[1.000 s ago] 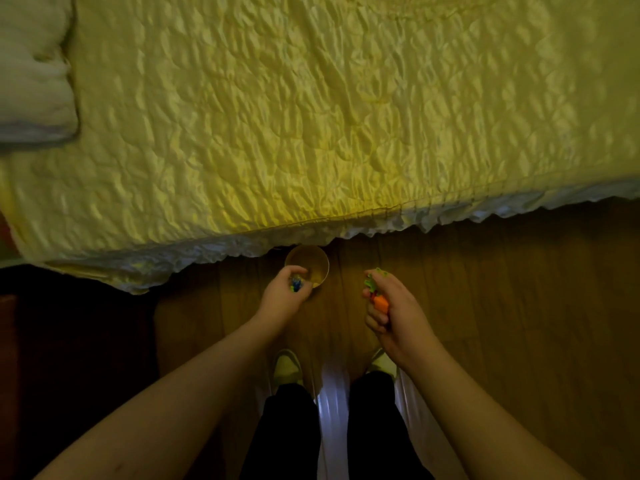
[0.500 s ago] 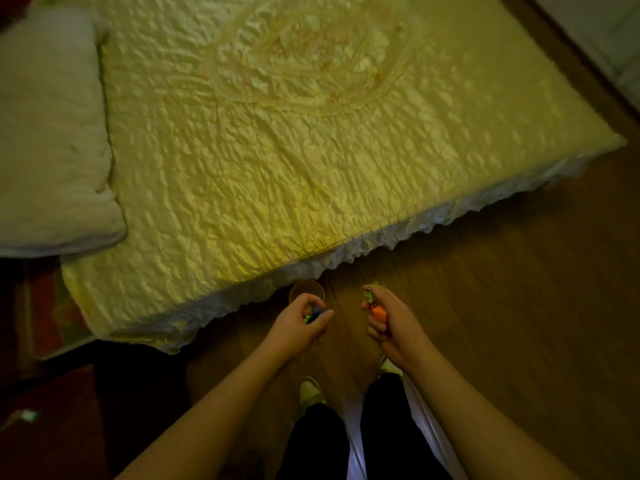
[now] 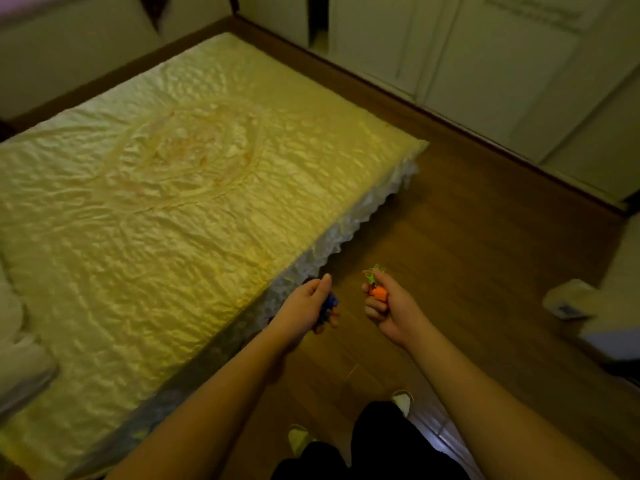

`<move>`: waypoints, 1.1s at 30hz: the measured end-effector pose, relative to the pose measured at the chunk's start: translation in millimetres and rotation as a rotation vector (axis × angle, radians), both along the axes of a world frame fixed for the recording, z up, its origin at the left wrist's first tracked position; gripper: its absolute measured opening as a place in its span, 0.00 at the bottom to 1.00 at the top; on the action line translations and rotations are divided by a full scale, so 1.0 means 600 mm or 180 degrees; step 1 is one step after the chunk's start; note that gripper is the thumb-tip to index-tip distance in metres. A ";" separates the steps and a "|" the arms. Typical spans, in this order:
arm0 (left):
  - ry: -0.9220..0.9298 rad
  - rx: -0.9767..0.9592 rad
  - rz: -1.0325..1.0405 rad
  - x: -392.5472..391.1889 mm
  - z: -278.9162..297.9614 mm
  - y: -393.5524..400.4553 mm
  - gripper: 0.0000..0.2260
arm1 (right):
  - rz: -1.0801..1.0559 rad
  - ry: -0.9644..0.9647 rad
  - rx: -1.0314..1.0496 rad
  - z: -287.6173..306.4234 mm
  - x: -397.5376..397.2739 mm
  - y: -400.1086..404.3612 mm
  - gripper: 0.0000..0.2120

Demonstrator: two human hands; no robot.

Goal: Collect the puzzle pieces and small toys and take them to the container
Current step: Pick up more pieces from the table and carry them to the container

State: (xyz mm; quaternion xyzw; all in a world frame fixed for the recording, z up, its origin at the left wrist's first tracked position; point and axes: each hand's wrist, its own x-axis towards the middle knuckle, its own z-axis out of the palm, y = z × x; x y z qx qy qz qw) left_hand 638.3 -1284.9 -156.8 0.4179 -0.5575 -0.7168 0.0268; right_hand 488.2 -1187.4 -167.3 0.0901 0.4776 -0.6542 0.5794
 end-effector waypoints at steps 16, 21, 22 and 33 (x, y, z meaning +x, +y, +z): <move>0.0006 0.0628 -0.0359 -0.376 0.054 0.141 0.17 | -0.0789 0.0316 0.0184 0.048 -0.300 0.268 0.07; -0.0229 0.0316 -0.0807 -0.464 0.059 0.212 0.12 | -0.1171 0.0323 0.0065 0.056 -0.361 0.352 0.07; -0.0281 0.0230 -0.0949 -0.480 0.060 0.225 0.11 | -0.1265 0.0319 0.0012 0.056 -0.371 0.370 0.07; -0.0303 -0.0255 -0.2121 -0.646 0.066 0.360 0.27 | -0.2276 0.0352 -0.0030 0.056 -0.431 0.518 0.06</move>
